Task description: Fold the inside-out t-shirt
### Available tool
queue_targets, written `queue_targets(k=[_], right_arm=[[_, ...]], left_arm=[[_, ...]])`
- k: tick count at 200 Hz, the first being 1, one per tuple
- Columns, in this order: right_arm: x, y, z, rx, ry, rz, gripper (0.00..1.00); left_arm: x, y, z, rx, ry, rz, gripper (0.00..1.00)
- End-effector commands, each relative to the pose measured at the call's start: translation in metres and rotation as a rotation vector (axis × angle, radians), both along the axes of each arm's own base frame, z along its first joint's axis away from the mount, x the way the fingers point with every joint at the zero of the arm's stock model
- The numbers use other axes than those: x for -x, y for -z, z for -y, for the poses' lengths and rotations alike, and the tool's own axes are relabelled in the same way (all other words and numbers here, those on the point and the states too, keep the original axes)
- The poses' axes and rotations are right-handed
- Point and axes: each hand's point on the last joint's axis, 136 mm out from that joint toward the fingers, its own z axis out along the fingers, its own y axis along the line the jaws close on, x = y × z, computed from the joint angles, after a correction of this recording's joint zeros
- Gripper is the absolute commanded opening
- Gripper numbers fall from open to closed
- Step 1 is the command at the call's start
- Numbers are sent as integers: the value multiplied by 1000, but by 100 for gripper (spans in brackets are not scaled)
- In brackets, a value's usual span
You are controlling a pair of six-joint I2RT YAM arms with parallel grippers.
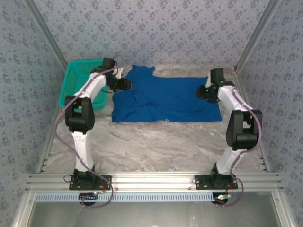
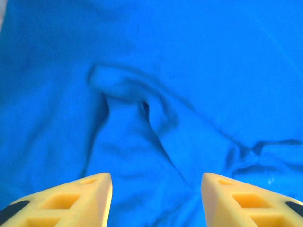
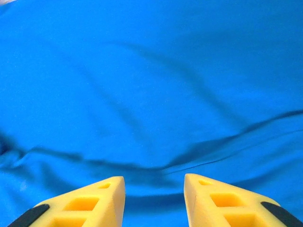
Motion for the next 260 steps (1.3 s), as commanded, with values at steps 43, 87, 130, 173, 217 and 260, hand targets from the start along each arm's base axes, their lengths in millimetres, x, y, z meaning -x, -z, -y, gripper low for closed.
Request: queue_targets(k=[43, 87, 130, 173, 217, 260], right_arm=[[70, 62, 36, 90, 125, -288, 41], [88, 95, 71, 126, 238, -394, 41], [92, 113, 97, 147, 311, -450, 40], [103, 118, 113, 183, 352, -490, 40], [122, 121, 129, 230, 393, -533, 40], [133, 121, 139, 258, 419, -556, 40]], left_arm=[[104, 13, -20, -74, -124, 0, 55], [111, 44, -42, -211, -122, -54, 57], [111, 66, -45, -178, -133, -108, 52], [123, 92, -35, -110, -120, -182, 29], [137, 96, -46, -107, -136, -218, 1], [175, 103, -58, -113, -159, -285, 0]])
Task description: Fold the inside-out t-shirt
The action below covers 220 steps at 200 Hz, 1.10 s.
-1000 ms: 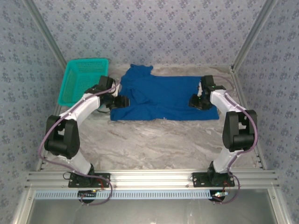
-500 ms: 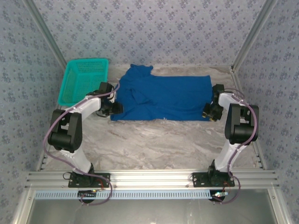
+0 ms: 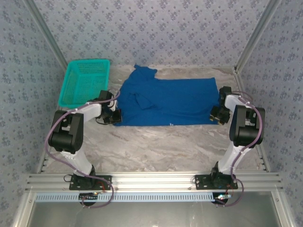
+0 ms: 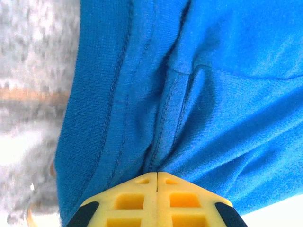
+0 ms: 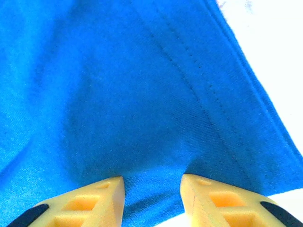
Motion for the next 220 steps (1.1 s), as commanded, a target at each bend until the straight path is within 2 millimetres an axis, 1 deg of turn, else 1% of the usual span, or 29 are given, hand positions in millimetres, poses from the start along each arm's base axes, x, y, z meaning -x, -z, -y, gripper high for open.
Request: queue_targets(k=[1, 21, 45, 50, 57, 63, 83, 96, 103, 112, 116, 128, 132, 133, 134, 139, 140, 142, 143, 144, 145, 149, 151, 152, 165, 177, 190, 205, 220], right_arm=[[35, 10, 16, 63, 47, -124, 40], [37, 6, 19, 82, 50, -121, 40], [32, -6, 19, 98, 46, -87, 41], [29, -11, 17, 95, 41, -66, 41], [22, -20, 12, 91, 23, -21, 42], [13, -30, 6, 95, 0, 28, 42], [-8, -62, -13, 104, -68, 155, 45], [-21, -80, -33, 96, -144, 215, 45], [-28, -86, -50, 78, -206, 248, 46], [-37, -90, -84, 9, -316, 299, 46], [-48, -103, -104, -31, -372, 353, 47], [-60, -113, -166, -175, -531, 439, 48], [-60, -114, -188, -216, -590, 458, 48], [-60, -115, -200, -242, -619, 466, 49], [-60, -115, -200, -242, -619, 466, 49], [-59, -117, -228, -281, -695, 487, 49], [-59, -117, -228, -281, -695, 487, 49], [-58, -118, -237, -284, -720, 494, 50], [-57, -118, -245, -285, -745, 498, 50], [-57, -118, -245, -285, -745, 498, 50], [-57, -118, -254, -286, -768, 503, 50], [-56, -119, -265, -286, -807, 511, 51], [-53, -116, -277, -289, -846, 507, 51], [-53, -116, -277, -289, -846, 507, 51], [-47, -111, -322, -285, -988, 517, 51], [-44, -107, -355, -285, -1084, 550, 50], [-42, -105, -384, -283, -1177, 590, 47], [-44, -103, -408, -310, -1247, 623, 46], [-46, -95, -423, -320, -1296, 605, 45]], left_arm=[[30, 5, -11, -17, -21, -68, 0], [48, 9, -16, -28, -38, -95, 0], [60, 8, -22, -44, -57, -106, 3], [60, 5, -23, -51, -62, -98, 7], [58, 1, -24, -53, -69, -81, 19], [54, -6, -22, -46, -70, -56, 25], [30, -39, -13, -39, -58, 72, 43], [12, -61, -4, -27, -60, 168, 50], [5, -69, 2, -10, -58, 199, 51], [-4, -75, 9, 10, -59, 225, 53], [-8, -78, 13, 24, -57, 239, 53], [-18, -78, 20, 54, -60, 248, 54], [-21, -78, 23, 69, -63, 252, 54], [-23, -79, 24, 75, -63, 257, 54], [-23, -79, 25, 79, -63, 254, 54], [-25, -76, 29, 103, -65, 248, 53], [-26, -76, 30, 108, -67, 248, 54], [-27, -75, 31, 118, -68, 248, 53], [-27, -75, 33, 125, -68, 247, 53], [-27, -74, 33, 130, -69, 244, 54], [-28, -74, 34, 135, -69, 243, 54], [-28, -71, 38, 156, -68, 231, 53], [-28, -69, 39, 165, -67, 223, 53], [-28, -68, 40, 168, -67, 218, 53], [-26, -55, 42, 181, -73, 180, 51], [-22, -46, 41, 194, -86, 151, 47], [-20, -39, 38, 206, -98, 144, 43], [-17, -31, 35, 207, -103, 122, 40], [-14, -25, 34, 207, -104, 113, 40]])
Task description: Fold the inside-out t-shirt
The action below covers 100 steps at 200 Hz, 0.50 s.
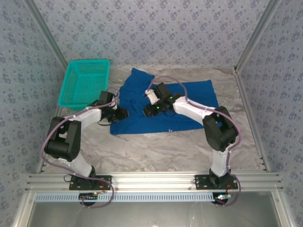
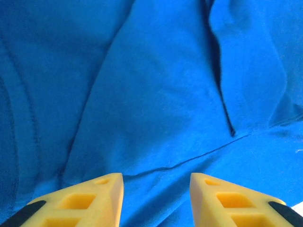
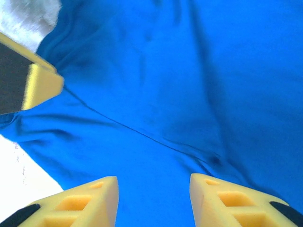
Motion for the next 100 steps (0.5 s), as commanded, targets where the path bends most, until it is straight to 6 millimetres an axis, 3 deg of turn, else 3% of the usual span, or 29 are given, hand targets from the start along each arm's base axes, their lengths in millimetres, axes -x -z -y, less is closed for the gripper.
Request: queue_targets(k=[1, 39, 100], right_arm=[[-20, -10, -24, -33, -102, 89, 45], [-22, 30, -30, 110, -159, 71, 45], [-7, 64, -41, 214, -227, 54, 44]], left_arm=[[-1, 3, 2, 46, -3, 0, 40], [3, 18, -3, 27, -4, -34, 39], [6, 24, -6, 17, 4, -49, 39]])
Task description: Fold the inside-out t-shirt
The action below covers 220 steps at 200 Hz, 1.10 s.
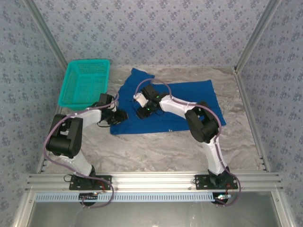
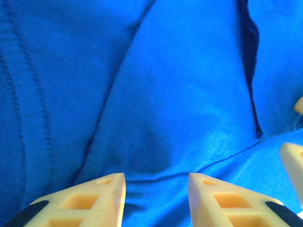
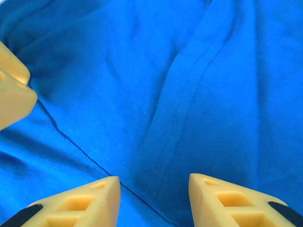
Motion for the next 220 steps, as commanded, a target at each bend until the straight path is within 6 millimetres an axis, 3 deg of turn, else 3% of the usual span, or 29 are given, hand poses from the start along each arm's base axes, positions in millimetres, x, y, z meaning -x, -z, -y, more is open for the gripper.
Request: queue_targets(k=[1, 28, 54, 143, 169, 192, 220], right_arm=[[9, 12, -2, 75, -47, 5, 44], [7, 22, -1, 112, -42, 11, 42], [1, 24, 0, 119, -27, 15, 33], [-18, 5, -1, 5, 63, -48, 12], [-31, -8, 5, -29, 122, -52, 12], [-56, -18, 22, -42, 237, -41, 13], [-85, -16, 54, 4, 400, -62, 26]], left_arm=[[4, 6, -2, 2, 15, -11, 39], [6, 8, -4, 2, 11, -14, 39], [7, 8, -4, 4, 14, -18, 39], [14, 16, -7, -10, 25, -36, 38], [14, 16, -7, -13, 26, -36, 38], [15, 16, -7, -14, 29, -38, 38], [14, 13, -6, -11, 30, -33, 39]])
